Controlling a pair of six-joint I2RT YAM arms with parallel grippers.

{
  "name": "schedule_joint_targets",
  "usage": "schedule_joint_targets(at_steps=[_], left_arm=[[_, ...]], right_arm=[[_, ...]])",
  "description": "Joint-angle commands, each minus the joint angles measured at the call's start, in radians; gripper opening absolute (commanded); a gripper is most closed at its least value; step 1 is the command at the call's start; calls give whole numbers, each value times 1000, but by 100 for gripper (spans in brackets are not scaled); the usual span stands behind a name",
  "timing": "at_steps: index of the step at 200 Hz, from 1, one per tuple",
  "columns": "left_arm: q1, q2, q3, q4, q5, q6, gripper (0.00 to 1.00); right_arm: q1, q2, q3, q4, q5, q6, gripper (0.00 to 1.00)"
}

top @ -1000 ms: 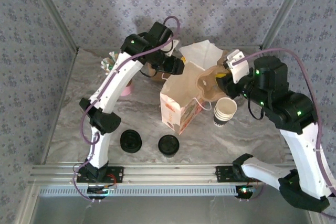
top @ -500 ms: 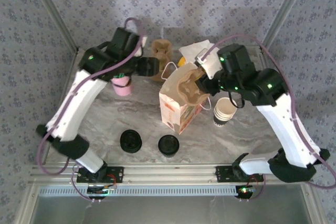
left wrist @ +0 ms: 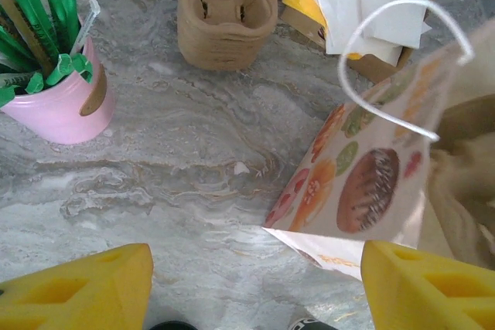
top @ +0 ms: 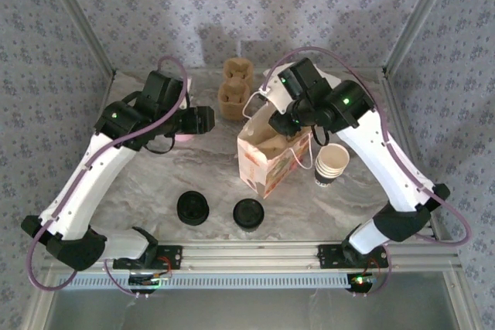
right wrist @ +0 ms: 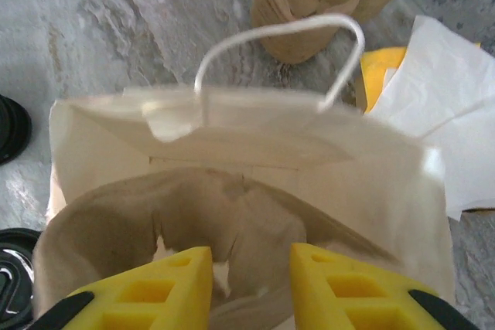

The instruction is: Pack the takeout coffee

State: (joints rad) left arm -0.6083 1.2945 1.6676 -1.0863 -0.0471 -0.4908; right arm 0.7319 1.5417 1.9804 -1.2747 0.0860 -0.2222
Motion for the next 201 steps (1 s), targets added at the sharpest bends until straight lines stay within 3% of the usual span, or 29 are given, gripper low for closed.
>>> schedule_joint_targets(at_steps=[1,49,84,126,160,201], left_arm=[[11,-41,6,38,28,4,71],[38,-60,-1,35,62,10,72],[39,-41,4,42,145,-9,71],[-24,38,49,18,185,60,73],[-91,165,168,1,100,167,80],[-98,350,329,-4,74,286,85]], right_arm=[[2,28,48,-40,32,-11,32],[2,71,165,-43,26,39,34],[-2,75,227,-61,15,127,38],[-58,32,270,-105,45,295,46],[-169,-46,197,-139,-67,451,55],[-241,-157,41,-93,-176,553,59]])
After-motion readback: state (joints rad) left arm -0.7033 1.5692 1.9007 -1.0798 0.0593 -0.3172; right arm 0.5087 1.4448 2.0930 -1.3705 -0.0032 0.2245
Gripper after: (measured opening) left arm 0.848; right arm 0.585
